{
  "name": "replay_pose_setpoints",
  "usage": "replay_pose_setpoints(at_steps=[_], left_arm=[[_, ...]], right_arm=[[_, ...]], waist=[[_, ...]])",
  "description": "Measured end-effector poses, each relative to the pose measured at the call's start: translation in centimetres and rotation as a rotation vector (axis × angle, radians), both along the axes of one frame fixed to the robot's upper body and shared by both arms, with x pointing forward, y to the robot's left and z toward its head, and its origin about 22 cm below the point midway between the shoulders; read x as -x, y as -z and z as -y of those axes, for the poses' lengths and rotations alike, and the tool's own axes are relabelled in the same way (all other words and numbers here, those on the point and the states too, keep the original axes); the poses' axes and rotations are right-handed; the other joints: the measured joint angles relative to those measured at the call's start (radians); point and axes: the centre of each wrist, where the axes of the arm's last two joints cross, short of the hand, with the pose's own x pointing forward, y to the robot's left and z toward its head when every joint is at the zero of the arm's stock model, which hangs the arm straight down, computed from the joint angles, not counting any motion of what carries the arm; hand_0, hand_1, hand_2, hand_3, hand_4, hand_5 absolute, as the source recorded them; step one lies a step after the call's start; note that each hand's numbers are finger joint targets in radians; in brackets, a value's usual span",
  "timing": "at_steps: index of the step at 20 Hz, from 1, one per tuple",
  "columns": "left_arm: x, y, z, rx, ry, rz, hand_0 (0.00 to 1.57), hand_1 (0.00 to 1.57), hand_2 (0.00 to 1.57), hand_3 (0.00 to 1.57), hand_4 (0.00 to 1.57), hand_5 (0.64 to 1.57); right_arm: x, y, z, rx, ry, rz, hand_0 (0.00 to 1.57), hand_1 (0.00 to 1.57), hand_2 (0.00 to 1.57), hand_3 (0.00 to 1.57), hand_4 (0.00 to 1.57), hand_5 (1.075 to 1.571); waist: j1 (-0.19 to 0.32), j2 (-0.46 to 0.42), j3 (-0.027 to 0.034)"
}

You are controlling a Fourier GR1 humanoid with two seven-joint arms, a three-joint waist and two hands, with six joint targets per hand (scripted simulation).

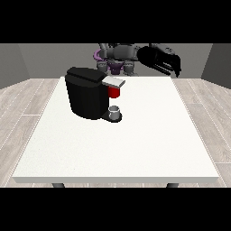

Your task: Insert the coffee pod into the coffee machine and close the lid

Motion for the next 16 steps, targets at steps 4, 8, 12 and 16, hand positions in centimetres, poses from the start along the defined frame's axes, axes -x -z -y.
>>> replay_pose_setpoints(at_steps=[4,8,12,16], left_arm=[[0.1,-0.5,0.2,-0.002,0.006,0.012,0.00,0.00,0.00,0.00,0.32,1.571],[0.4,-0.1,-0.6,0.010,0.005,-0.005,0.00,0.00,0.00,0.00,0.32,1.571],[0.9,1.6,-2.0,0.022,-0.038,-0.053,0.00,0.00,0.00,0.00,0.25,1.571],[1.8,3.6,-3.4,0.026,-0.086,-0.119,0.00,0.00,0.00,0.00,0.27,1.571]], right_arm=[[-0.6,0.1,-1.8,-0.003,-0.045,0.032,0.00,0.00,0.00,0.00,0.00,1.571],[-1.0,0.5,-3.1,-0.015,-0.092,0.058,0.00,0.00,0.00,0.00,0.00,1.571],[-0.7,3.0,-5.7,-0.014,-0.196,0.055,0.00,0.00,0.00,0.00,0.22,1.571],[-0.1,6.8,-7.8,-0.033,-0.295,0.031,0.00,0.00,0.00,0.00,0.26,1.571]], waist=[[0.000,0.011,-0.0033],[-0.017,0.003,-0.0045],[-0.078,-0.051,-0.0049],[-0.144,-0.125,-0.0049]])
